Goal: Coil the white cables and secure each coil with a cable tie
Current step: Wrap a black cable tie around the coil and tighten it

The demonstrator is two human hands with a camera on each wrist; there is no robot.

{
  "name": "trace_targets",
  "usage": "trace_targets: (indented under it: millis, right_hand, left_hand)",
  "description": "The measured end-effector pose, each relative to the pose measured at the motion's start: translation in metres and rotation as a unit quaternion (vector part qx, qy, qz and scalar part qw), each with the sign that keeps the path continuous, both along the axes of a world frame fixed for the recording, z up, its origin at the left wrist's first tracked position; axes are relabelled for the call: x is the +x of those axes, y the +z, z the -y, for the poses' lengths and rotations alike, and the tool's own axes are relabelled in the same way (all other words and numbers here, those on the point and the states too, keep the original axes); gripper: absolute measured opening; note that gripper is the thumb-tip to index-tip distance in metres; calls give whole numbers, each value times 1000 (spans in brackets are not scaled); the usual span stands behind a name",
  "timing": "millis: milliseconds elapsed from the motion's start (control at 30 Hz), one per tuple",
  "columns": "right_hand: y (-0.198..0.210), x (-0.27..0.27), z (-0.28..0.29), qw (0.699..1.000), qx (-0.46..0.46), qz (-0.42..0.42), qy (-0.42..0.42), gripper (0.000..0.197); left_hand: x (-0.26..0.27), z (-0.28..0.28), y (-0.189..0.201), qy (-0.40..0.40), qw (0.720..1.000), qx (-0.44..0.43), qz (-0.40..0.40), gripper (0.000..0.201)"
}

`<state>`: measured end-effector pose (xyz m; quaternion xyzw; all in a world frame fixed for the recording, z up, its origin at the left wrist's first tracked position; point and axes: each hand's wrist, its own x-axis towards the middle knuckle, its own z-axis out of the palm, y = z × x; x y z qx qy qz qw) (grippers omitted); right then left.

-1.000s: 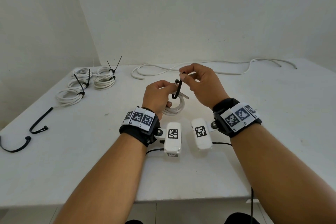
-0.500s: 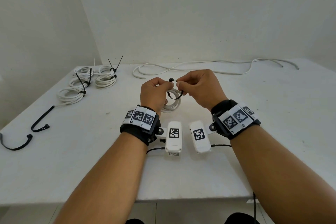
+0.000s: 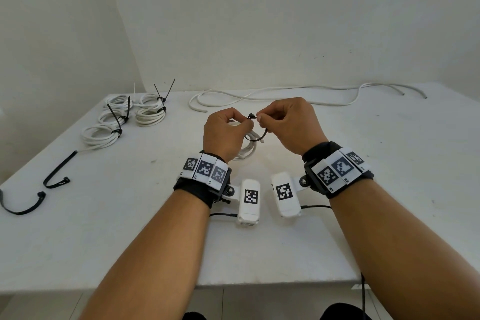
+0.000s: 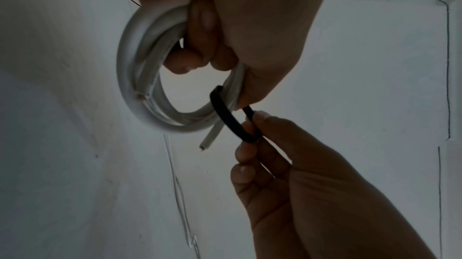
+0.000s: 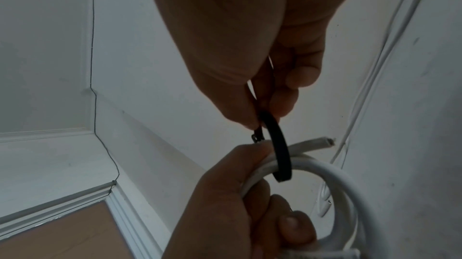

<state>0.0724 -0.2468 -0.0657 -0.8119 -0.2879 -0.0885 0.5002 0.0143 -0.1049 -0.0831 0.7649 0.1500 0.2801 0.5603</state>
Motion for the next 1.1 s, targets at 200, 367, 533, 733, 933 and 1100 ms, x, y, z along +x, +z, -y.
trace_targets:
  millis: [200,367,533,733,933,1100]
  right_hand:
    - [1,-1,0,999,24,18,-22,8]
    - [1,-4,-3,999,-6,33,-9,7]
    - [3,-1,4,999,6,-35,29,3]
    - [5,-1,9,988,42,-124,82,12]
    - [5,1,12,965,117,-210,103,19]
    - [4,4,11,969,52,-217,105,20]
  left_hand:
    - [1,1,-1,1,1000,11,-1,12]
    - [2,-2,-3,0,1000,24,-1,11]
    - [0,-2,-3,-43,997,65,14,20]
    - [-2,-4,0,-68,995,71,6,11]
    - [-6,-1,3,-118,987,104,20,8]
    - [-6,-4,1,-128,988,88,25,8]
